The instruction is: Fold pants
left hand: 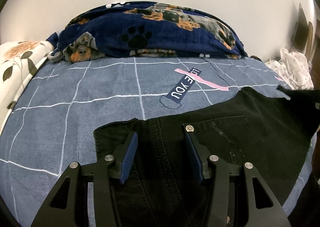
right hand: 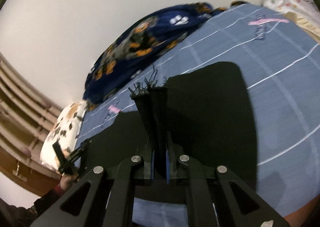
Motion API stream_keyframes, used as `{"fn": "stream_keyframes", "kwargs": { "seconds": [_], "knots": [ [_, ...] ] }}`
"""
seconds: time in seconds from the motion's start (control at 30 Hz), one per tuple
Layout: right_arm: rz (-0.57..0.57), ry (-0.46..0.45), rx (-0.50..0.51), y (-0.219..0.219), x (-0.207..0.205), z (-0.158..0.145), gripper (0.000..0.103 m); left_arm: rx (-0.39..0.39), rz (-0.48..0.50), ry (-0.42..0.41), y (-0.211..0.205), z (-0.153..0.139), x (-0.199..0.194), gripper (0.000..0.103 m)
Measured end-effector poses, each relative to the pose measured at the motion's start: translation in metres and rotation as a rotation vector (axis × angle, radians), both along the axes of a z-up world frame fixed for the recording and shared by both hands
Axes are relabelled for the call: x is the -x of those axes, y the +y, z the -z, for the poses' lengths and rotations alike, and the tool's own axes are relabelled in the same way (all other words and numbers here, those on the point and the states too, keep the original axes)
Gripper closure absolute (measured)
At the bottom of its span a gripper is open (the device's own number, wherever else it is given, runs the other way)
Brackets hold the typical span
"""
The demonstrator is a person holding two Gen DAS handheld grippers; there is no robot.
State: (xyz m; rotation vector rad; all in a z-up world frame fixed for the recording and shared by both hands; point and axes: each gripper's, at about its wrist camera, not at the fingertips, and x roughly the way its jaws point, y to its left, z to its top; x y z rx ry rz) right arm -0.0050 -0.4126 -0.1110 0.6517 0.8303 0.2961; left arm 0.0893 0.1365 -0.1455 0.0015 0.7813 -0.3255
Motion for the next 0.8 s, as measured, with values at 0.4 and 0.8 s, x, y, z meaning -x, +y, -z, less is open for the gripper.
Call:
{"fn": "stream_keyframes", "kwargs": {
  "seconds": [0.4,0.8],
  "knots": [
    [-0.166,0.051,-0.033,0.082,-0.011,0.029,0.095,0.002,0.000,-0.001,0.000,0.001,0.000,0.052],
    [-0.244,0.073,0.000,0.109,-0.008,0.043,0.093,0.004,0.000,-0.002,0.001,0.001,0.000,0.052]
  ]
}}
